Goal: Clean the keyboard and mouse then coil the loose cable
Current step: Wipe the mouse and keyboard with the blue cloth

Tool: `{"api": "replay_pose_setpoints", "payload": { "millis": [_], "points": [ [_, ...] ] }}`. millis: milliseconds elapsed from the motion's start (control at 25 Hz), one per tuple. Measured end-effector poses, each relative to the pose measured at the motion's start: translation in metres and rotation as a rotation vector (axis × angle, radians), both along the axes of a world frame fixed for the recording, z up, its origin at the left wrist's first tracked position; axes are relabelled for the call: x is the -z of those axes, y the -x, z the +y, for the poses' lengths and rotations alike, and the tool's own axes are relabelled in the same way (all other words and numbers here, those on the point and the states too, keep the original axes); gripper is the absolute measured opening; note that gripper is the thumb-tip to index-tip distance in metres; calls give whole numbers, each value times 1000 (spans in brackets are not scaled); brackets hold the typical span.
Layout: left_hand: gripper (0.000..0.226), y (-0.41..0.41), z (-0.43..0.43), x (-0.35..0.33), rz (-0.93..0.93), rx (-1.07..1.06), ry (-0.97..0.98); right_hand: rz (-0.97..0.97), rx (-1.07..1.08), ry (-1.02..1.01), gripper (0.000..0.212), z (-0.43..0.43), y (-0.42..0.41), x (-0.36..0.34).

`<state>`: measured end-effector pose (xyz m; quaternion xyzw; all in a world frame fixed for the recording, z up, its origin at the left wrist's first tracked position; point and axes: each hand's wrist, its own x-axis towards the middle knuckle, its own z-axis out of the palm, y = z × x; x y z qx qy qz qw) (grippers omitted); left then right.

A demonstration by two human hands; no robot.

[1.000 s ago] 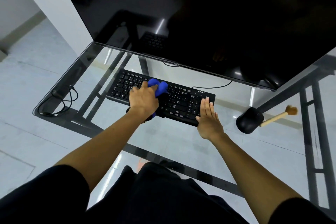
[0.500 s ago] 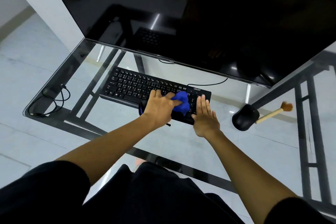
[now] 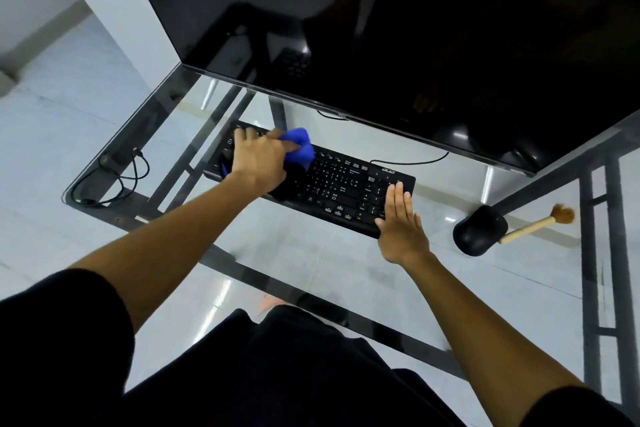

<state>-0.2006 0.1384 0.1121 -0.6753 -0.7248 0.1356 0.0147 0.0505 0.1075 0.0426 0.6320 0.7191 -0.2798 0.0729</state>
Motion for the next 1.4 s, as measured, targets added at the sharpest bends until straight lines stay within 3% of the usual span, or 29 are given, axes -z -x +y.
{"api": "replay_pose_setpoints", "payload": {
  "millis": [160,240,440,600,760,840,960,1160,1400],
  "points": [
    [60,-89,-18,14,-113,244,34,-5,10,16,65,0,1,-2],
    [60,-104,-20,21,-105,262,43,-22,15,17,65,0,1,-3],
    [61,-38,-22,20,-23,14,24,-13,-5,22,64,1,-2,-2],
    [59,-27,-29,18,-109,-116,4,19,4,8,65,0,0,0],
    [63,-106,-71,28,-215,178,70,-3,6,23,76,1,-3,-3],
    [64,-104,-85,35,-210,234,44,-21,-5,24,76,1,-4,-4],
    [65,-40,-89,43,-155,85,-34,-12,-21,34,65,2,-5,-4],
    [59,37,-88,39,-114,-265,-105,-9,-26,24,66,2,-2,-3],
    [61,-67,-105,45,-255,21,-9,-32,-21,24,66,3,-2,-5]
  ]
}}
